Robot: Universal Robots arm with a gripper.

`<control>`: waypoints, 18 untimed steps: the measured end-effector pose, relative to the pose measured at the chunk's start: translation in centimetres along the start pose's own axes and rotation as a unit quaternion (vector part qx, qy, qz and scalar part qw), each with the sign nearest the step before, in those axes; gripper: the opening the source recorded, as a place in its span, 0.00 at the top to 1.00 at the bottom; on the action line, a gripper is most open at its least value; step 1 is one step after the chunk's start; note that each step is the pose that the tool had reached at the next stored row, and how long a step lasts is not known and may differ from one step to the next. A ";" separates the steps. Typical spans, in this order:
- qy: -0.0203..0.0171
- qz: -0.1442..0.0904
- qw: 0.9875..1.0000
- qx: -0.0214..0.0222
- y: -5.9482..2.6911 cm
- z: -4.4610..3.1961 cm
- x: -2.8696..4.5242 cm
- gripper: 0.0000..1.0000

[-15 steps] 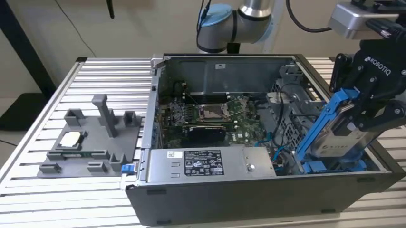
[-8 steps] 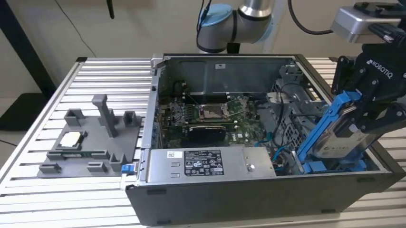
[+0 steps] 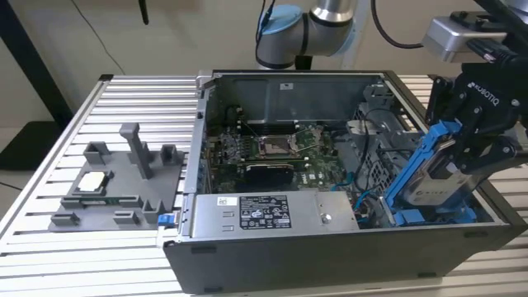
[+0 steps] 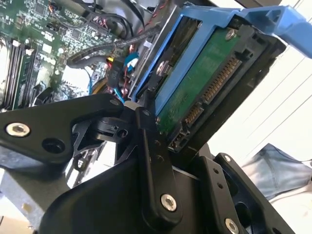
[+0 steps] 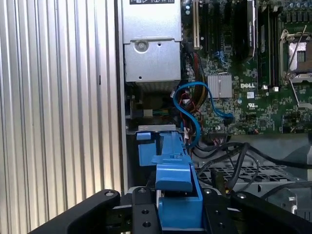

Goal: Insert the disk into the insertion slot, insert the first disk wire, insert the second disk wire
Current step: 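Insert the disk into the insertion slot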

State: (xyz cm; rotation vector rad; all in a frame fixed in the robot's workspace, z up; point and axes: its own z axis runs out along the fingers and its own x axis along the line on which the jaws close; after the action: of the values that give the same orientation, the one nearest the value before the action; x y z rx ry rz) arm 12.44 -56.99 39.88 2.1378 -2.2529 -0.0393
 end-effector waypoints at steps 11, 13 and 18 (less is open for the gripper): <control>0.000 0.003 1.000 0.000 -0.04 1.52 -0.19 0.67; 0.000 0.003 1.000 0.000 -0.04 1.52 -0.19 0.67; -0.001 0.003 1.000 0.000 -0.04 1.54 -0.18 0.67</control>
State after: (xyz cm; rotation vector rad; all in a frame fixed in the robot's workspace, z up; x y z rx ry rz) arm 12.42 -56.81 38.34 2.1323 -2.2588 -0.0406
